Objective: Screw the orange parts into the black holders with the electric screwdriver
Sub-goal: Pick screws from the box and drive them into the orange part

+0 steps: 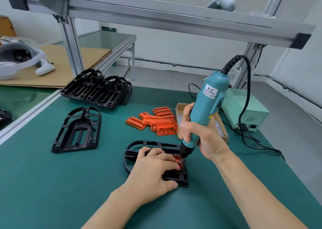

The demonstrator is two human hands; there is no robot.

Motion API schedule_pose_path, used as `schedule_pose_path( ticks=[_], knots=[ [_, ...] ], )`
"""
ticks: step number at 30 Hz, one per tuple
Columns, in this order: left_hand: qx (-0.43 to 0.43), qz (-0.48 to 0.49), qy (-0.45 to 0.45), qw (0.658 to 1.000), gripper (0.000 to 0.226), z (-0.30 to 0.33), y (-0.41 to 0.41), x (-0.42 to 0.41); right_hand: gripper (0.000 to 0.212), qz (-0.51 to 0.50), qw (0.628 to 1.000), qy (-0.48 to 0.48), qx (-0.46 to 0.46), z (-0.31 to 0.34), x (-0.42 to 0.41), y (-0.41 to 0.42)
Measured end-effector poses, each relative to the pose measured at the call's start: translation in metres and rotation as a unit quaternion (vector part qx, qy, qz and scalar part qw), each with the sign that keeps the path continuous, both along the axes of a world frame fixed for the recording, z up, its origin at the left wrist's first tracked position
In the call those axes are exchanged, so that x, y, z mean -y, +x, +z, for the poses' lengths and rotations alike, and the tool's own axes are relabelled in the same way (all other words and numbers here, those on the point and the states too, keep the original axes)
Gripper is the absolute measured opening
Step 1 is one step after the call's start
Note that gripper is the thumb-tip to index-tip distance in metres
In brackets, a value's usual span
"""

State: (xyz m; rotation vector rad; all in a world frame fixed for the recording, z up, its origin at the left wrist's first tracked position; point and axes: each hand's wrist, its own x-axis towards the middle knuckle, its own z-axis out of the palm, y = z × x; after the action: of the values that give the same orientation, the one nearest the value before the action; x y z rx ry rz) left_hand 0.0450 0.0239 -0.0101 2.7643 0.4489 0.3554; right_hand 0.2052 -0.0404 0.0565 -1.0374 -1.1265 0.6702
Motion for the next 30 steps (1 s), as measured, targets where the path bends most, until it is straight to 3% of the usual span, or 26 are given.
schedule_pose_path(
  ticks=[9,14,17,23,26,30],
  knots=[
    [-0.002,-0.001,-0.012,1.000,0.047,0.000,0.000,-0.002,0.024,-0.027,0.996,0.007,-0.081,0.002,-0.004,-0.002],
    [0.000,0.007,-0.017,1.000,0.047,0.001,0.001,-0.002,0.025,-0.088,0.994,0.006,-0.059,0.005,-0.008,-0.013],
    [-0.005,0.009,-0.023,1.000,0.047,0.002,0.001,-0.001,0.022,-0.140,0.988,0.037,-0.056,0.020,-0.009,-0.012],
    [-0.019,-0.003,-0.031,0.999,0.048,0.004,-0.001,0.000,0.020,-0.206,0.963,0.110,-0.135,0.041,0.004,0.010],
    [0.031,-0.012,-0.070,0.997,0.047,0.014,0.001,0.001,0.021,-0.274,0.928,0.162,-0.194,0.032,0.017,0.020],
    [0.152,0.026,-0.119,0.981,0.015,0.040,0.033,-0.016,0.021,-0.319,0.901,0.178,-0.236,0.022,0.033,0.030]
  ],
)
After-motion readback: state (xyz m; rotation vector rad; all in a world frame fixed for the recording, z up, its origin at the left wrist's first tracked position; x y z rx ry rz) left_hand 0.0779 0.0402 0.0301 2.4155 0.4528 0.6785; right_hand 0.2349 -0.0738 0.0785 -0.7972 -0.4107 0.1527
